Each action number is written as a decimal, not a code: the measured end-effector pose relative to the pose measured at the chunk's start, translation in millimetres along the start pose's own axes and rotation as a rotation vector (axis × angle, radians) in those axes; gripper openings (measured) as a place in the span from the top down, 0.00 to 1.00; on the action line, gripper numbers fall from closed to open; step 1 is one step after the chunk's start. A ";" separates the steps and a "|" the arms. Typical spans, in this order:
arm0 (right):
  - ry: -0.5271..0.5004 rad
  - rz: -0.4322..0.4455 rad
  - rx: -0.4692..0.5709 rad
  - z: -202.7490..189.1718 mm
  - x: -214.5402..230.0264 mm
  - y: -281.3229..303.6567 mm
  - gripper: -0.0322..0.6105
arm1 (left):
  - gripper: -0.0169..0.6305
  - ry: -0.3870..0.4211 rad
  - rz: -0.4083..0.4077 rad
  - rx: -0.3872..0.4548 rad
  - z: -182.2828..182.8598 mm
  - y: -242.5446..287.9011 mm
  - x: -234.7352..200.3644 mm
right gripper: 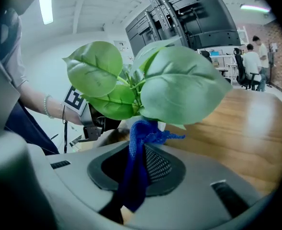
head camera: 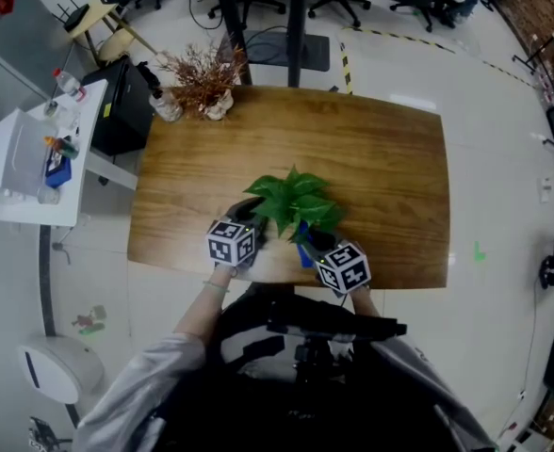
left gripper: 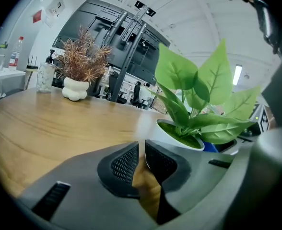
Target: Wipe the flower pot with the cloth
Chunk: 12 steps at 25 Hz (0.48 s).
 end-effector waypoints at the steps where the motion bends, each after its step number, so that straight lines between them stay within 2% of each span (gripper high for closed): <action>1: -0.002 0.007 -0.003 -2.4 -2.2 -0.4 0.83 | 0.92 0.004 -0.004 -0.004 0.0 1.2 1.5; 8: -0.004 0.002 -0.022 -5.8 -6.8 2.3 0.83 | 0.91 0.013 -0.017 -0.031 -6.3 2.3 9.6; 12: 0.012 -0.021 0.001 -6.5 -7.4 -1.4 0.83 | 0.92 0.020 -0.030 -0.040 -11.5 -0.7 14.8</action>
Point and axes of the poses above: the fingertips, and each gripper's own axes: y forward along the fingers, x to its right, z out of its top, the point moved 10 cm from there along -y, backward along the fingers, and after that the axes turned 13 degrees about -z, right-handed, at the moved point
